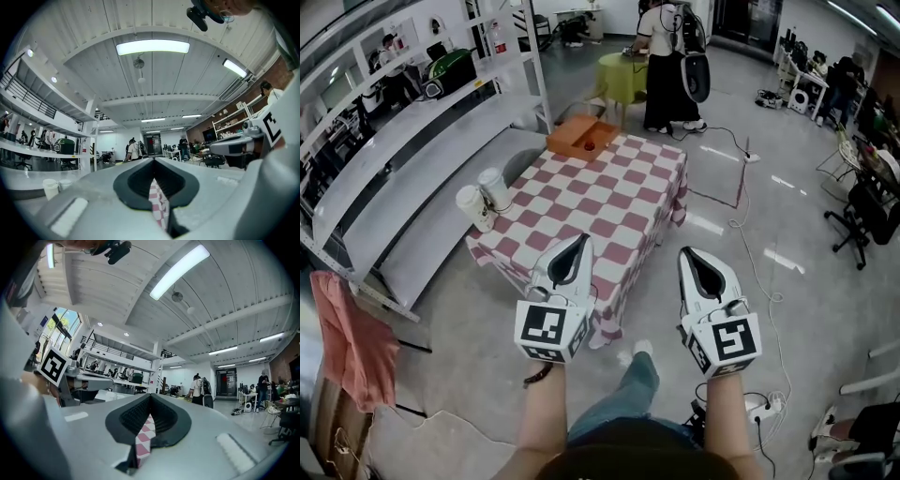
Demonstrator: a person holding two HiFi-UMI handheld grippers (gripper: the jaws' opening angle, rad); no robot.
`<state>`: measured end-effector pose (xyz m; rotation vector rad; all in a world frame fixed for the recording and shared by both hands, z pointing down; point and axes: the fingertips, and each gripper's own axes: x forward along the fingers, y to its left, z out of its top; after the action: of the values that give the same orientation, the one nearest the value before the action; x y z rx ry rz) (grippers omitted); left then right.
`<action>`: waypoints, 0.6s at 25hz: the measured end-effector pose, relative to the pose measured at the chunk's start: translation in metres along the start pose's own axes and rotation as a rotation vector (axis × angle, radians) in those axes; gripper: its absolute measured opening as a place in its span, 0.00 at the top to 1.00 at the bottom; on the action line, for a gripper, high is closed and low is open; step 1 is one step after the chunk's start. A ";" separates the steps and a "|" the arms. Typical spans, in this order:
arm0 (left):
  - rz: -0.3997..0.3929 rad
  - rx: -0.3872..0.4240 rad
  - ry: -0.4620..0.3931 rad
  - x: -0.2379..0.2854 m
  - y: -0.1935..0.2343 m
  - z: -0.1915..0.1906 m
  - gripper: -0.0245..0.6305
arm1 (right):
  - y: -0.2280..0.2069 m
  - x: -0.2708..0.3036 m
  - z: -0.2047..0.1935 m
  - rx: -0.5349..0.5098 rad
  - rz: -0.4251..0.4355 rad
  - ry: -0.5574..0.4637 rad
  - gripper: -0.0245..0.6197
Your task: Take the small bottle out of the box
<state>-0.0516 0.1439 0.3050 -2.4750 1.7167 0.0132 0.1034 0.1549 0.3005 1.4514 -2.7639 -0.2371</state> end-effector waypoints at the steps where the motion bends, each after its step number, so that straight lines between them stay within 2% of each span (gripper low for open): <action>1: 0.001 -0.005 -0.001 0.011 0.002 -0.002 0.96 | -0.007 0.008 -0.003 -0.004 0.005 0.003 0.96; 9: 0.052 -0.007 0.040 0.120 0.025 -0.035 0.96 | -0.077 0.086 -0.029 -0.017 0.053 0.037 0.96; 15: 0.128 -0.020 0.046 0.198 0.060 -0.049 0.96 | -0.129 0.155 -0.044 -0.034 0.099 0.049 0.96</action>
<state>-0.0410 -0.0670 0.3313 -2.3927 1.9005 -0.0135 0.1242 -0.0497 0.3165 1.2901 -2.7685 -0.2423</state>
